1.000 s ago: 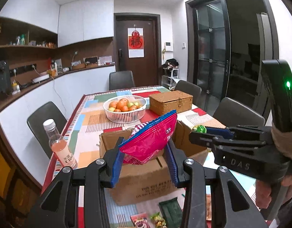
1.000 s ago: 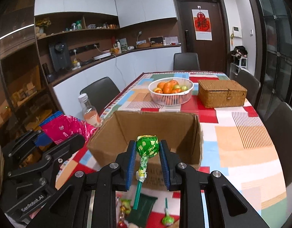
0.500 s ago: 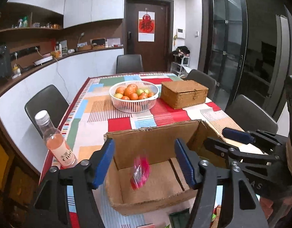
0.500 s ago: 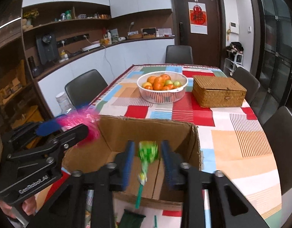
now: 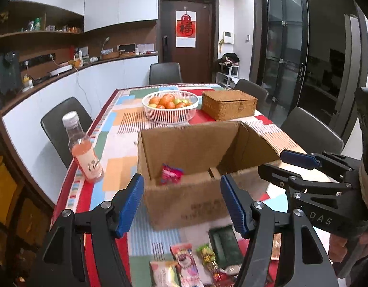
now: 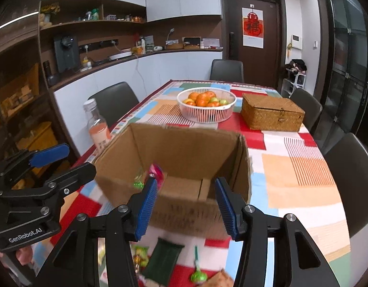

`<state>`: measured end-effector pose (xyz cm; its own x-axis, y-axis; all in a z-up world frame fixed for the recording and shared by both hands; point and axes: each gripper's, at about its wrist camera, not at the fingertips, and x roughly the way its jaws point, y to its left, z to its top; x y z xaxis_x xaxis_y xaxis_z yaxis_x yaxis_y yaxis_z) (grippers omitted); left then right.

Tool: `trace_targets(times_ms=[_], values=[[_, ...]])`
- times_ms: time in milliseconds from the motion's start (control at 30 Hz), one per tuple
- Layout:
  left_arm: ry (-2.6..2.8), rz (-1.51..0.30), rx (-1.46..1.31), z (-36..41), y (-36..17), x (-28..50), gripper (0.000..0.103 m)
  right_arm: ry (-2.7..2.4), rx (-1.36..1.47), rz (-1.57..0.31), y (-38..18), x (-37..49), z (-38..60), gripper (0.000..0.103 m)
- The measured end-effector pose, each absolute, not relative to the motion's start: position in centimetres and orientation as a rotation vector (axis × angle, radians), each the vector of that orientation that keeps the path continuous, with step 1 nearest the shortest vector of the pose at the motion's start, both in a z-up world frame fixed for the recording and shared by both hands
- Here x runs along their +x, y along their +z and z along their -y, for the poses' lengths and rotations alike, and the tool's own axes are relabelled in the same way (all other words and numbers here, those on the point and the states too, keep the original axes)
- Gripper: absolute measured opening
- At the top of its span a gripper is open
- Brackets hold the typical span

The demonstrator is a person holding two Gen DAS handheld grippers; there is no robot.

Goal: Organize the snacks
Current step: 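Lower the left tool to the red-wrapped candy and close on it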

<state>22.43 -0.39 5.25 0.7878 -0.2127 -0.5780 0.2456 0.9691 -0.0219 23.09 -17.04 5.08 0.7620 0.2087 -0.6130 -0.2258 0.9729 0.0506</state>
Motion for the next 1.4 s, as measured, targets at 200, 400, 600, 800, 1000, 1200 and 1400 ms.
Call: trace_targets(times_ms=[200,400,600,800,1000,1200,1400], values=[[-0.262,-0.658,0.044,0.3,3.4,19.3,0.065,0.253,-0.029,-0.697,3.8,20.6,17.0,0.051],[-0.262,-0.72,0.042,0.3,1.0,17.4,0.065,0.255,-0.055,-0.746,1.8,19.0,17.1,0.051],[-0.277,-0.797,0.047,0.7,-1.5,16.5,0.065,0.25,-0.058,-0.825,-0.9,17.9,17.6,0.051],[-0.288,-0.865,0.054,1.4,-3.8,16.4,0.065,0.244,-0.043,-0.904,-3.4,17.4,18.3,0.051],[-0.294,-0.924,0.054,1.8,-5.9,16.9,0.065,0.24,-0.043,-0.954,-5.2,17.5,18.7,0.051],[-0.302,-0.976,0.048,2.1,-7.7,18.1,0.062,0.23,-0.036,-0.984,-6.4,18.5,19.1,0.051],[-0.318,-1.013,0.044,2.7,-9.0,19.3,0.052,0.232,-0.019,-1.016,-7.4,19.6,19.6,0.049]])
